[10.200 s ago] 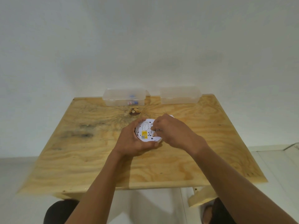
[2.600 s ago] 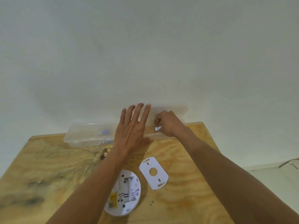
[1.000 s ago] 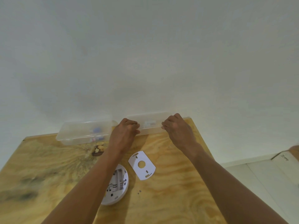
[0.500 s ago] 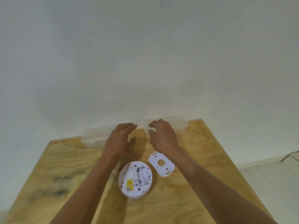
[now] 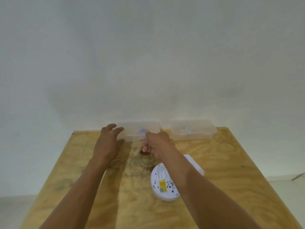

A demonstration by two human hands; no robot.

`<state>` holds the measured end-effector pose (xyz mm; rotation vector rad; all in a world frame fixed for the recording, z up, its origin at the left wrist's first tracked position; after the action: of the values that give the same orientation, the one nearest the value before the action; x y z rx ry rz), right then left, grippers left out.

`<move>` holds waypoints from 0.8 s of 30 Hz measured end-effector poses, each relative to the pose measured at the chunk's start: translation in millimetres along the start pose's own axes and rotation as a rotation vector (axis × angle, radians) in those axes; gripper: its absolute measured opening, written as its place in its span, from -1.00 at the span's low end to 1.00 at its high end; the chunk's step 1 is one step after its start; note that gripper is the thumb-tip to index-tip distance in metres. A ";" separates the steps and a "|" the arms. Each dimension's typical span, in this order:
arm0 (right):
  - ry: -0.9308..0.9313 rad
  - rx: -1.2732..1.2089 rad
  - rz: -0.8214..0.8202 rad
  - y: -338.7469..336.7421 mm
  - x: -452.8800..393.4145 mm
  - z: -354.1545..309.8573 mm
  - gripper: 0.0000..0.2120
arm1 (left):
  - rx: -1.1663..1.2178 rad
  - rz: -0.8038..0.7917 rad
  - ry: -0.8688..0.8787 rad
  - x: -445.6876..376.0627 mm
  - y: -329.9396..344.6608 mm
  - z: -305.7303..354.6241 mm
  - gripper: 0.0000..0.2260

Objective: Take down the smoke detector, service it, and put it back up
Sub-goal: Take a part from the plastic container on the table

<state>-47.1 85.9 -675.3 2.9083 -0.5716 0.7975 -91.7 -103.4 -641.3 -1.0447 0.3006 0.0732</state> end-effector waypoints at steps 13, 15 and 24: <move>0.144 -0.281 0.004 -0.9 -14.0 16.2 -0.85 | -0.160 0.045 0.082 -1.2 9.3 21.4 -0.57; 0.143 -0.282 0.014 -3.7 -14.1 18.1 -0.88 | -0.178 0.055 0.097 -2.8 8.2 22.9 -0.57; 0.061 -0.147 0.029 -19.4 -16.7 9.0 -0.77 | -0.208 0.084 0.153 -5.2 7.9 26.2 -0.56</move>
<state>-48.9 107.9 -690.9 2.7390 -0.6392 0.8074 -92.8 -76.5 -634.3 -1.2468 0.4842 0.1022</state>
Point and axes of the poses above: each hand's wrist, its own x-axis away from the middle knuckle, its own y-axis out of the palm, z = x × y, the point moved 10 cm from there along -x, towards the middle knuckle, and after that the axes turned 4 degrees about z, right-handed, at the moved point
